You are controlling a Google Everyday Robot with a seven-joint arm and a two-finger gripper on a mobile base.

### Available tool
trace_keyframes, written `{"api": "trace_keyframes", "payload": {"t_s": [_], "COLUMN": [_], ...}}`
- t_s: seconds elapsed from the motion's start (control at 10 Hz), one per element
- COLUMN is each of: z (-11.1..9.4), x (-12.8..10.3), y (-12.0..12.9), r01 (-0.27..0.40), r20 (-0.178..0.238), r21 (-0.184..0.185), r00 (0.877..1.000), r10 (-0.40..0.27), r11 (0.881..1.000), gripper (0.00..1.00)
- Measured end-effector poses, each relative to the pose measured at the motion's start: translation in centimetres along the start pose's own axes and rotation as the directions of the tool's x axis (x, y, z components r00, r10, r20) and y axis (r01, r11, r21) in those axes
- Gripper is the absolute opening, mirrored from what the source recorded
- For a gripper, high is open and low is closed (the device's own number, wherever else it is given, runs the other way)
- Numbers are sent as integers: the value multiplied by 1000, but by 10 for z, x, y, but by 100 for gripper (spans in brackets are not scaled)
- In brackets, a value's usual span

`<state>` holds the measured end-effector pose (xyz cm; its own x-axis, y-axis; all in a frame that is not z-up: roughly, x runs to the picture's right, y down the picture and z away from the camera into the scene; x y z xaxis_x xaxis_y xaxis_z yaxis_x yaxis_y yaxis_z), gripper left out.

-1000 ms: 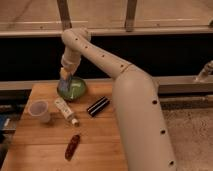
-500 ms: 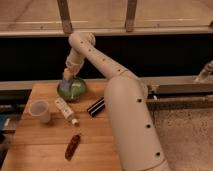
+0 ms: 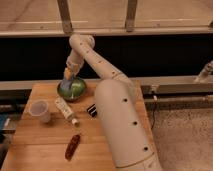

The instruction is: Place the white sponge in the ceramic bowl

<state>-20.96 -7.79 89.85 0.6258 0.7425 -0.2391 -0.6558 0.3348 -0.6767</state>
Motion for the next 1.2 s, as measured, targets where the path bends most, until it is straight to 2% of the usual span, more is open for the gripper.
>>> {"api": "trace_keyframes", "payload": {"t_s": [0.1, 1.0, 1.2], "z": [0, 0, 0], "x": [-1, 1, 0], "y": [0, -3, -2], "r01": [-16, -20, -19], "r20": [2, 2, 2], "r21": [7, 10, 10], "r00": [1000, 1000, 1000], "r10": [16, 20, 19], "r11": [1000, 1000, 1000], "gripper": [4, 4, 11]}}
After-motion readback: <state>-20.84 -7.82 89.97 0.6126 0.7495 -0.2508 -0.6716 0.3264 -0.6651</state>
